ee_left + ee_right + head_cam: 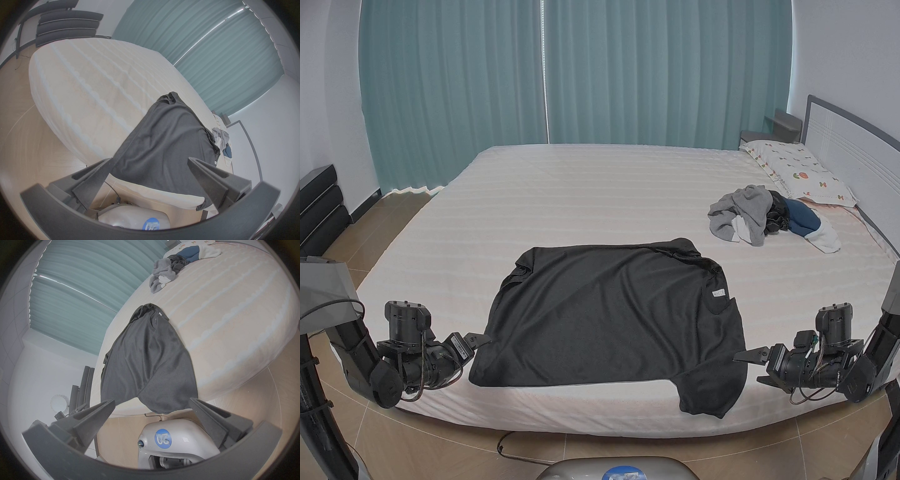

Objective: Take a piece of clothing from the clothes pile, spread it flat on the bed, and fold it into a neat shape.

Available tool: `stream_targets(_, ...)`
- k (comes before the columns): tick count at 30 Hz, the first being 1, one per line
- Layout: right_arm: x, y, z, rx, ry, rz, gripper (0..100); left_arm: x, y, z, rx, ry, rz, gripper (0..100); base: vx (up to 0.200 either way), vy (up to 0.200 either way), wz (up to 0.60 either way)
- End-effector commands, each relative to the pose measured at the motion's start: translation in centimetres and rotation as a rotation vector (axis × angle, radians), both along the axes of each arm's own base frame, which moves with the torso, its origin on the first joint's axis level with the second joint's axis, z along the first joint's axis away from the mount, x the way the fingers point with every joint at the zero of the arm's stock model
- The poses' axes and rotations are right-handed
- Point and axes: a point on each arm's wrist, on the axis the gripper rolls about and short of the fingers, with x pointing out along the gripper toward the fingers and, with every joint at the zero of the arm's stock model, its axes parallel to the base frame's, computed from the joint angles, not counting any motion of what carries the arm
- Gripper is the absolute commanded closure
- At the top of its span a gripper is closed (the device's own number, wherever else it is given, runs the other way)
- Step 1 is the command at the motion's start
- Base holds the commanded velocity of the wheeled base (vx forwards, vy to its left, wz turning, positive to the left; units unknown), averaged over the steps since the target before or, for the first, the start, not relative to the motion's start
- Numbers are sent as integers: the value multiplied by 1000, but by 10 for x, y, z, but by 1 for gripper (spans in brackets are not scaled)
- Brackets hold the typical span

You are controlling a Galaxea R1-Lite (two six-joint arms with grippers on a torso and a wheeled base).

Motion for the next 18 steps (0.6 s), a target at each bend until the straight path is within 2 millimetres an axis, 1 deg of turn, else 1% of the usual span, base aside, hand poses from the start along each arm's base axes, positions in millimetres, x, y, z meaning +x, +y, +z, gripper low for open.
stream_targets(1, 0, 1, -1, 0, 3, 4, 0, 0, 1, 0, -1, 1, 2, 0, 0, 0, 0)
stream_targets(8, 0, 2, -1, 0, 1, 10, 0, 2, 0, 1, 2, -10, 3, 0, 0, 0, 0)
stream_targets(18, 0, 3, 0, -1, -4, 11, 0, 2, -1, 1, 1, -8, -4, 0, 200, 0, 0)
